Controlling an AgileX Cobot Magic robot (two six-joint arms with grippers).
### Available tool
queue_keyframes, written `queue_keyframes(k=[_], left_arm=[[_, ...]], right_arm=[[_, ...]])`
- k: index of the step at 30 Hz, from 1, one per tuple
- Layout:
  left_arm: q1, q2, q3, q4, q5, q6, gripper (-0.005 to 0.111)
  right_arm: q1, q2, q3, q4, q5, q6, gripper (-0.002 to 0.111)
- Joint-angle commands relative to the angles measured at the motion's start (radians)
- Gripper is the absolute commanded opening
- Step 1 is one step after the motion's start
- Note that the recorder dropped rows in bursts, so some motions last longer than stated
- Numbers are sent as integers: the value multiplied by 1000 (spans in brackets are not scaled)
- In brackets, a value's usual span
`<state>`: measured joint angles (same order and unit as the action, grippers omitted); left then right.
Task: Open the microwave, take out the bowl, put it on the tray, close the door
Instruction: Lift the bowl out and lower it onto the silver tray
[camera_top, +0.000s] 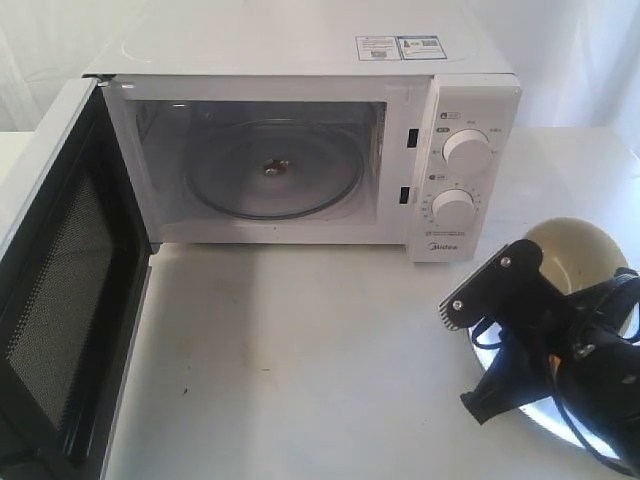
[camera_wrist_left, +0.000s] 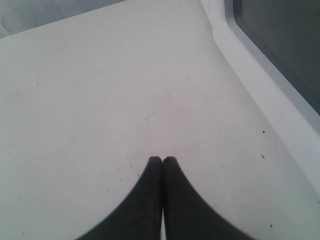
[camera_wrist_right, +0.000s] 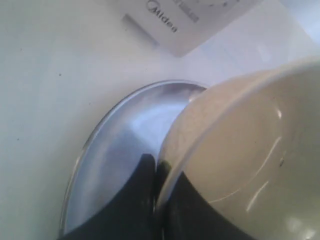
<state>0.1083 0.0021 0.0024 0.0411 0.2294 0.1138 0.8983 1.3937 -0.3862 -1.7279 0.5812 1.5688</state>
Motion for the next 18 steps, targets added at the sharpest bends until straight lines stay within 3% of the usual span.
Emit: queue_keyframes(k=[1, 7, 14, 16, 18], left_arm=[[0, -2, -2, -7, 2, -4, 0], [0, -2, -2, -7, 2, -4, 0], [0, -2, -2, -7, 2, -4, 0], [0, -2, -2, -7, 2, -4, 0], [0, -2, -2, -7, 2, -4, 0]], right_arm=[[-3, 102, -18, -16, 43, 5, 0], [-3, 205, -90, -16, 52, 7, 15], [-3, 212, -150, -16, 130, 7, 49], [-3, 212, -150, -16, 149, 7, 51], [-3, 212, -150, -16, 151, 7, 44]])
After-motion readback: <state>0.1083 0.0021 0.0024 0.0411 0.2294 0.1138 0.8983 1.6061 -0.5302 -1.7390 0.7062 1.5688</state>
